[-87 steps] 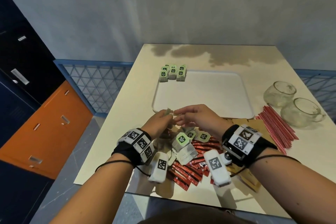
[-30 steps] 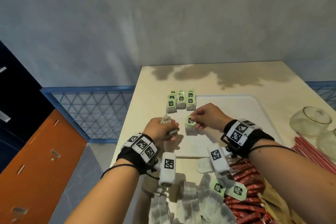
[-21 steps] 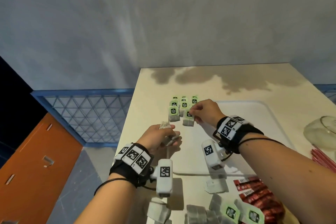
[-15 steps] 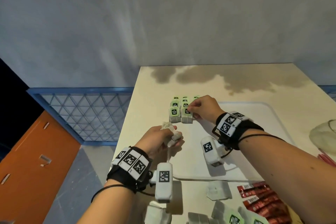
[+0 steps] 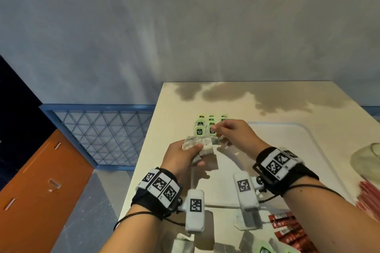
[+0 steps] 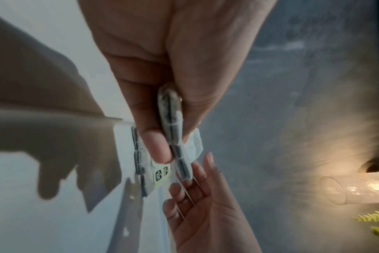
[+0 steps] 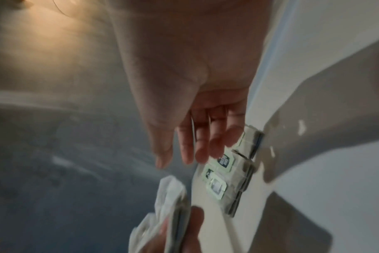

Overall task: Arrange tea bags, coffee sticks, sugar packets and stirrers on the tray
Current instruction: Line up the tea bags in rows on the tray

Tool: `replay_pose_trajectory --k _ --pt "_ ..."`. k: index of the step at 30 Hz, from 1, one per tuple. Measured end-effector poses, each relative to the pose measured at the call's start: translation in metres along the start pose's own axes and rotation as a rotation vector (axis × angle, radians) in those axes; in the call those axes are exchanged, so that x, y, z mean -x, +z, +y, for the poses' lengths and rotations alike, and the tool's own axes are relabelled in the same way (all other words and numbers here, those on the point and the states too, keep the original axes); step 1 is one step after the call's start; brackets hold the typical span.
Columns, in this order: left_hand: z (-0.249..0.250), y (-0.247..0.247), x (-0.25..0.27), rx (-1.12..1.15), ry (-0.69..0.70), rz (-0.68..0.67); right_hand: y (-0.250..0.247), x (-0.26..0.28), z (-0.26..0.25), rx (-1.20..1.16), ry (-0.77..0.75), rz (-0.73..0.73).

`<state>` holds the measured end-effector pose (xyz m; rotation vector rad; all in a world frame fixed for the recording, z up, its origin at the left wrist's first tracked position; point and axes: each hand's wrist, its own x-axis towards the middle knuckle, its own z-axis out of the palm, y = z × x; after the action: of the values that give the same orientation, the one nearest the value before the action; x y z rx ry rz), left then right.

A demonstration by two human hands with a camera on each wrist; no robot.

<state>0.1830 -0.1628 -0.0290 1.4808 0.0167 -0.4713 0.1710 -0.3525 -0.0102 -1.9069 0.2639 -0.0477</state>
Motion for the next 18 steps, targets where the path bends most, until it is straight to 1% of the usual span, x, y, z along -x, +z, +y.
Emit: replay_pose_trajectory --k 2,4,6,7,9,10,12,14,16,18 --pt "0.003 0.007 0.005 -0.008 0.025 -0.014 0.003 0.018 -0.003 0.02 -0.021 -0.087" --pt "0.008 0.013 0.011 -0.031 0.044 -0.041 0.005 0.03 -0.003 0.029 -0.051 -0.079" --pt "0.011 0.015 0.014 -0.073 0.047 -0.017 0.005 0.039 0.0 0.01 -0.052 -0.022" --pt "0.012 0.015 0.016 -0.123 0.063 0.021 0.003 0.044 0.0 -0.005 -0.042 0.012" --pt "0.012 0.015 0.015 -0.295 0.143 0.111 0.002 0.052 0.002 -0.013 -0.032 0.095" --pt "0.012 0.017 0.019 -0.38 0.19 0.13 0.002 0.057 0.004 0.011 -0.036 0.141" --pt "0.012 0.025 0.031 -0.464 0.247 0.094 0.004 0.064 0.006 0.071 -0.049 0.197" --pt "0.009 0.036 0.041 -0.432 0.245 0.029 0.009 0.07 0.007 0.109 -0.06 0.198" --pt "0.007 0.042 0.045 -0.391 0.246 0.013 0.012 0.074 0.006 0.106 -0.076 0.202" --pt "0.007 0.044 0.045 -0.35 0.25 0.009 0.013 0.08 0.003 0.069 -0.084 0.168"
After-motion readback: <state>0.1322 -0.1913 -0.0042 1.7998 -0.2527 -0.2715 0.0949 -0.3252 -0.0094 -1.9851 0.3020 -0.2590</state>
